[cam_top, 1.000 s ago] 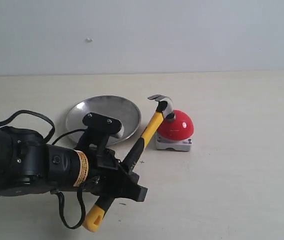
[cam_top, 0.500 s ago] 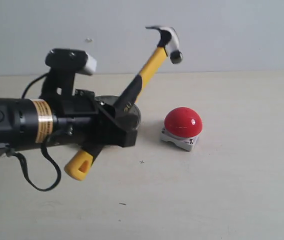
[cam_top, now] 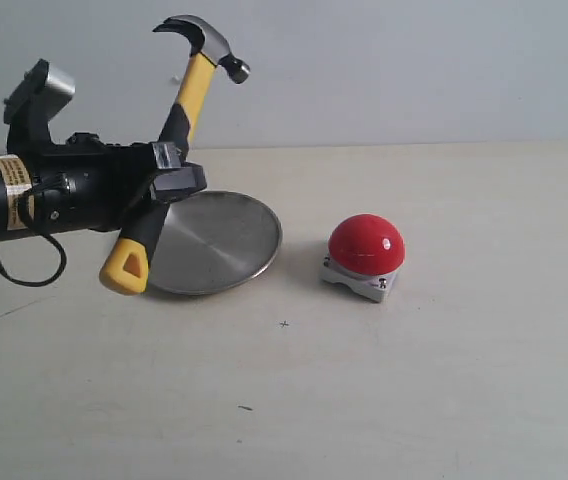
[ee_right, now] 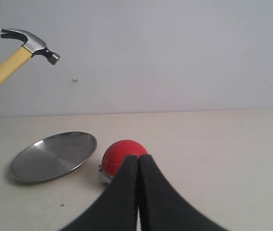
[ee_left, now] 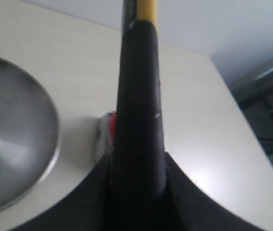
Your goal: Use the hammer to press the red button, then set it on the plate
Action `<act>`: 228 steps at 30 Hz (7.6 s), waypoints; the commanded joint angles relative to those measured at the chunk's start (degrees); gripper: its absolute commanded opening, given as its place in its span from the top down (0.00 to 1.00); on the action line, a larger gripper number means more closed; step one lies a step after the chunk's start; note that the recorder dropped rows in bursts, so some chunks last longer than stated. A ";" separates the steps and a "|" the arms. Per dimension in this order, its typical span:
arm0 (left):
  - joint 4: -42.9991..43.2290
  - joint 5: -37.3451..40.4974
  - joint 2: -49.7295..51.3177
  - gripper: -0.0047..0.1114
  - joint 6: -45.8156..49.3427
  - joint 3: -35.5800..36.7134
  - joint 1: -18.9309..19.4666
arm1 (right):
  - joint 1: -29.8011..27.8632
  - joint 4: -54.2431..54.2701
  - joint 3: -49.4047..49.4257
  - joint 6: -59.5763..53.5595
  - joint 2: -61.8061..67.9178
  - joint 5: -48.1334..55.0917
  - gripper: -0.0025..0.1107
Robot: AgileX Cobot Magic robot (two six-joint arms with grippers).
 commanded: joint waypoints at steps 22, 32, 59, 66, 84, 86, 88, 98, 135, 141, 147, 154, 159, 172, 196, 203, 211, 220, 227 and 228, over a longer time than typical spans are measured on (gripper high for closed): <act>9.05 -30.04 31.66 0.96 -30.52 -18.58 9.85 | -0.37 0.28 0.32 -0.42 -0.25 -0.01 0.98; 10.39 -32.70 35.18 0.96 -36.00 -18.58 9.85 | -0.37 0.28 0.32 -0.42 -0.25 -0.01 0.98; 3.50 -37.12 36.85 0.96 -36.10 -11.62 11.41 | -0.37 0.28 0.32 -0.42 -0.25 -0.01 0.98; 3.61 -37.12 37.79 0.91 -36.10 -11.62 11.41 | -0.37 0.28 0.32 -0.42 -0.25 -0.01 0.98; 12.50 -37.12 37.79 0.27 -36.16 -11.62 16.28 | -0.37 0.28 0.32 -0.42 -0.25 -0.12 0.98; 15.95 -37.12 37.79 0.27 -36.16 -11.62 19.16 | -0.37 0.28 0.32 -0.42 -0.25 -0.12 0.98; 17.13 -37.12 37.79 0.27 -36.16 -11.62 21.02 | -0.37 0.28 0.32 -0.42 -0.25 -0.12 0.98; 10.80 -37.12 37.79 0.27 -36.16 -14.18 15.91 | -0.37 0.28 0.32 -0.42 -0.25 -0.12 0.98; 22.86 -36.84 33.94 0.28 -35.02 -18.69 12.68 | -0.37 0.28 0.32 -0.34 -0.25 -0.12 0.98; 30.28 -37.12 33.94 0.28 -36.21 -21.59 19.86 | -0.37 0.28 0.32 -0.34 -0.25 -0.12 0.98; 31.26 -37.12 33.94 0.28 -36.21 -21.59 20.67 | -0.37 0.28 0.32 -0.34 -0.25 -0.12 0.98; 29.30 -37.12 33.73 0.41 -36.21 -21.59 21.71 | -0.37 0.28 0.32 -0.34 -0.25 -0.12 0.98; 34.34 -37.12 32.23 0.86 -35.58 -21.59 24.18 | -0.37 0.28 0.32 -0.37 -0.25 0.14 0.98; 11.28 -28.45 11.10 0.96 6.07 3.17 27.94 | -0.37 0.28 0.32 -0.37 -0.25 0.14 0.98; -9.60 13.31 -58.02 0.96 31.60 33.77 25.63 | -0.37 0.28 0.32 -0.38 -0.25 0.14 0.98; -17.21 14.77 -71.49 0.96 35.83 39.45 25.63 | -0.37 0.28 0.32 -0.38 -0.25 0.14 0.98; -45.41 20.37 -75.73 0.96 59.29 43.71 25.63 | -0.37 0.28 0.32 -0.38 -0.25 0.14 0.98; -49.59 23.04 -84.14 0.96 72.03 43.71 25.63 | -0.37 0.28 0.32 -0.38 -0.25 0.14 0.98; -52.84 33.51 -90.83 0.96 71.89 43.71 25.63 | -0.37 0.28 0.32 -0.38 -0.25 0.14 0.98; -52.84 34.28 -90.83 0.96 71.89 43.71 25.63 | -0.37 0.28 0.32 -0.38 -0.25 -0.06 0.98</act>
